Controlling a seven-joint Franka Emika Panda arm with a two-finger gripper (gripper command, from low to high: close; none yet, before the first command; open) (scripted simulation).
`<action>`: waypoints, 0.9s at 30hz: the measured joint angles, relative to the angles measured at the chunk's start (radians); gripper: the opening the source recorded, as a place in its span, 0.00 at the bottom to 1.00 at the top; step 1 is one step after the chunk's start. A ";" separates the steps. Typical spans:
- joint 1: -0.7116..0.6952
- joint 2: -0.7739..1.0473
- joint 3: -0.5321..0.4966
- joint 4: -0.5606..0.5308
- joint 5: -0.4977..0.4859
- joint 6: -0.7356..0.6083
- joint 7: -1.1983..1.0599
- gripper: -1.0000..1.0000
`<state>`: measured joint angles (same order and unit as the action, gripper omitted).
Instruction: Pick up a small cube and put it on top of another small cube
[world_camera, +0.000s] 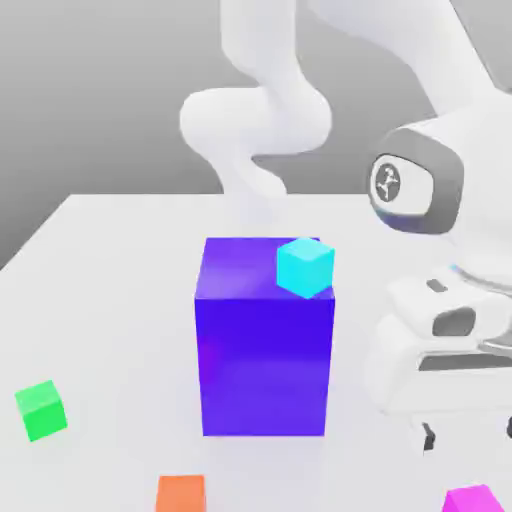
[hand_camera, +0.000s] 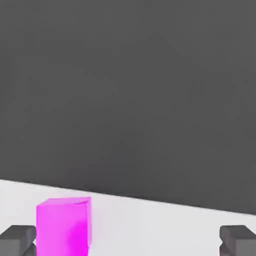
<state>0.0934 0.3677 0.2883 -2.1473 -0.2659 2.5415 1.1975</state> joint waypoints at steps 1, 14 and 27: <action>0.008 0.033 0.005 0.004 0.004 0.009 0.004 0.50; 0.070 0.237 -0.044 0.047 -0.042 0.132 0.051 0.00; -0.231 -0.053 -0.156 -0.161 0.123 0.052 -0.052 0.00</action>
<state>-0.1372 0.3145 0.1322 -2.3083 -0.1425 2.5937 1.1455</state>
